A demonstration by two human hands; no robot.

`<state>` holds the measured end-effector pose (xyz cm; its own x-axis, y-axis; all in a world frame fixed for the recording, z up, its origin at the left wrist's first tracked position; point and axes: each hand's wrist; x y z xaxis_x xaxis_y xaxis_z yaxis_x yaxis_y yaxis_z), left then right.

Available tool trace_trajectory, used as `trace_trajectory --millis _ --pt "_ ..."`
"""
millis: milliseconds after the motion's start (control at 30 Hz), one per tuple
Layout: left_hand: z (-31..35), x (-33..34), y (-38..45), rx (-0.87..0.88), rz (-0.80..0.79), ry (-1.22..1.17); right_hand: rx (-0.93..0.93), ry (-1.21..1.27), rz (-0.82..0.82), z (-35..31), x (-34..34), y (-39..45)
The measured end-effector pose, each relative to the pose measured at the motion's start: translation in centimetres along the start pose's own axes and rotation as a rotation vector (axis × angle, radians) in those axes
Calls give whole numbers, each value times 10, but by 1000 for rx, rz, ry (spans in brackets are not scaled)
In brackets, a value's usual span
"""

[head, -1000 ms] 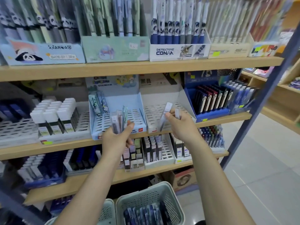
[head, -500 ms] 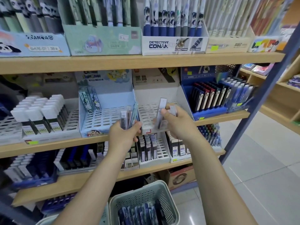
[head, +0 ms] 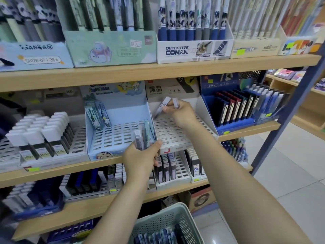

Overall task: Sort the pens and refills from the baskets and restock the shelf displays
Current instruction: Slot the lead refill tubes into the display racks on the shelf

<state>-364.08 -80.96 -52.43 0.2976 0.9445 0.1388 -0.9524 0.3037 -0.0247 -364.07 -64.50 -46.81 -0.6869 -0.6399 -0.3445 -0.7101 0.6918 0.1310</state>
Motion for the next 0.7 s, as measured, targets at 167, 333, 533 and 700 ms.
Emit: trace_trajectory --millis 167,333,533,700 --pt "0 1 1 -47 -1 -86 21 -101 -55 3 3 17" --pt "-1 2 1 -66 -22 -108 0 -151 -54 4 6 25" --pt "0 2 1 -76 -35 -106 -3 -226 -134 10 21 29" --pt "-1 0 2 -78 -42 -94 -3 -215 -73 9 17 28"
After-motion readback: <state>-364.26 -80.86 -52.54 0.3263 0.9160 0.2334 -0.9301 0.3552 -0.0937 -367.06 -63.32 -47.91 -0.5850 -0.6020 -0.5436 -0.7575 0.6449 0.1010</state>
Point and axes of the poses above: each hand's wrist, its own y-axis towards the middle knuckle, its own x-axis out of the palm, z = x × y, and after that the axes turned 8 degrees about -y, right-handed
